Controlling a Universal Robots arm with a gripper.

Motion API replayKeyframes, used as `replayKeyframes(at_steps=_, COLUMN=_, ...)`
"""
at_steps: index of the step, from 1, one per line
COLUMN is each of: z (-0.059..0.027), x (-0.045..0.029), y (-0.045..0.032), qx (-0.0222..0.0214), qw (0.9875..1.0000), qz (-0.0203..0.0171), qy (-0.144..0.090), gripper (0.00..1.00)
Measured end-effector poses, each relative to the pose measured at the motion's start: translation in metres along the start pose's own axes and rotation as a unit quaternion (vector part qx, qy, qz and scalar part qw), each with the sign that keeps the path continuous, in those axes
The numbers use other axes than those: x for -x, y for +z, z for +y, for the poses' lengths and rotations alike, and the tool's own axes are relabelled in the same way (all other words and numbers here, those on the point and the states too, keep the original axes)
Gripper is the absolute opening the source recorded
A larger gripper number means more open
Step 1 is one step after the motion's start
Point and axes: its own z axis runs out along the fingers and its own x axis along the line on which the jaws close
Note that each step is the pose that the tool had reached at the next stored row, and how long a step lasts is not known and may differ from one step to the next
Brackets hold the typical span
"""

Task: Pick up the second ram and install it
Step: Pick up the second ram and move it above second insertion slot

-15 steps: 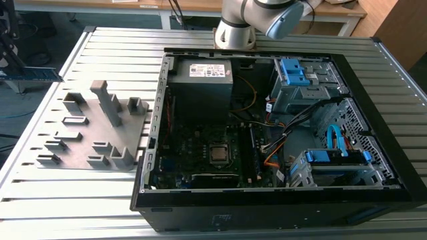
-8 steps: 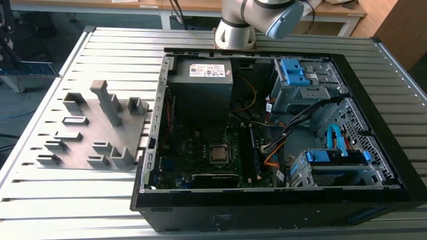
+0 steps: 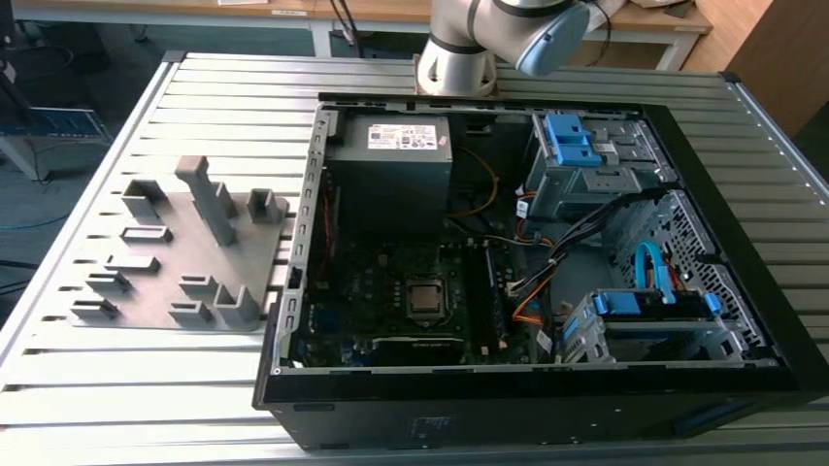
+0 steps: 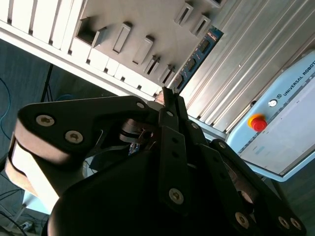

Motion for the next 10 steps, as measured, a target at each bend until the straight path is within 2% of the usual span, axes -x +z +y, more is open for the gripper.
replayKeyframes(at_steps=10, z=0.0005, x=0.0004, y=-0.0115, qx=0.0000, qw=1.0000, qz=0.0000, qy=0.000, gripper=0.14)
